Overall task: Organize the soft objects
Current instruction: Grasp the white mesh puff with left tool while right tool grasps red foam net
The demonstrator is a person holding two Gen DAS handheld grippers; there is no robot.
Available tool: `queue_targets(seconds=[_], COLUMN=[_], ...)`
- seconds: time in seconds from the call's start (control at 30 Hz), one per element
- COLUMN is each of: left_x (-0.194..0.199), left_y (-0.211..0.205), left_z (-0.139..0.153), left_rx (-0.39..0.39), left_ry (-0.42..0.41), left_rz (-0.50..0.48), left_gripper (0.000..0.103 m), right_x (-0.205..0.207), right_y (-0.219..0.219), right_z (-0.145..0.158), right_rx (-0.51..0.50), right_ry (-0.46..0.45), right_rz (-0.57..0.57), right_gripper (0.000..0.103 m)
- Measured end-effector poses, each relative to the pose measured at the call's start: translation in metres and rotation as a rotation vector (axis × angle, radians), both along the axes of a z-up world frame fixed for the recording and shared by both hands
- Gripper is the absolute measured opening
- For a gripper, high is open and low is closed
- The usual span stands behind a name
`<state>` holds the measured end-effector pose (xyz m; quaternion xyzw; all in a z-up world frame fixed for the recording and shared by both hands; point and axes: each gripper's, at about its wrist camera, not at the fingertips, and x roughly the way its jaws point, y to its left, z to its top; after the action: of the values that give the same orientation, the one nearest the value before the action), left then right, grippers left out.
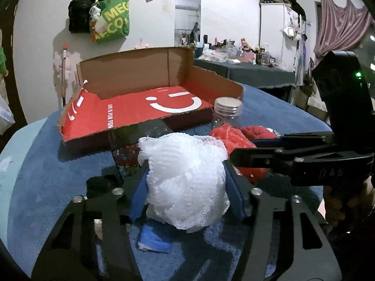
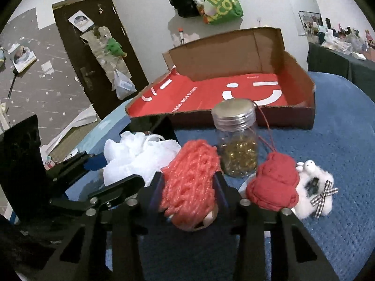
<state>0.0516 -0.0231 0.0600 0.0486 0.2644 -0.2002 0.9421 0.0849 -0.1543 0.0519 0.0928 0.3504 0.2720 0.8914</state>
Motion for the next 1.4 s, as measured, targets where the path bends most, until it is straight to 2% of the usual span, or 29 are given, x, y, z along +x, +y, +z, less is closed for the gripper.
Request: queue_targets(seconds=[0.27, 0.6, 1.13, 1.4], left_x=[-0.006, -0.019, -0.025, -0.018], left_y=[0.006, 0.009, 0.012, 0.010], left_z=[0.008, 0.022, 0.033, 0.011], left_rx=[-0.021, -0.024, -0.033, -0.018], left_ry=[-0.009, -0.056, -0.088, -0.023], left_rz=[0.008, 0.012, 0.006, 0.010], left_gripper=[0.043, 0.042, 0.037, 0.040], right_x=[-0.016, -0.026, -0.034, -0.035], right_y=[-0.003, -0.001, -0.010, -0.010], right_z=[0.020, 0.032, 0.043, 0.041], right_rx=[-0.023, -0.045, -0.022, -0.035], right_ry=[-0.081, -0.140, -0.173, -0.167], right_rz=[-0.024, -0.031, -0.055, -0.056], right_gripper=[0.030, 0.023, 0.022, 0.022])
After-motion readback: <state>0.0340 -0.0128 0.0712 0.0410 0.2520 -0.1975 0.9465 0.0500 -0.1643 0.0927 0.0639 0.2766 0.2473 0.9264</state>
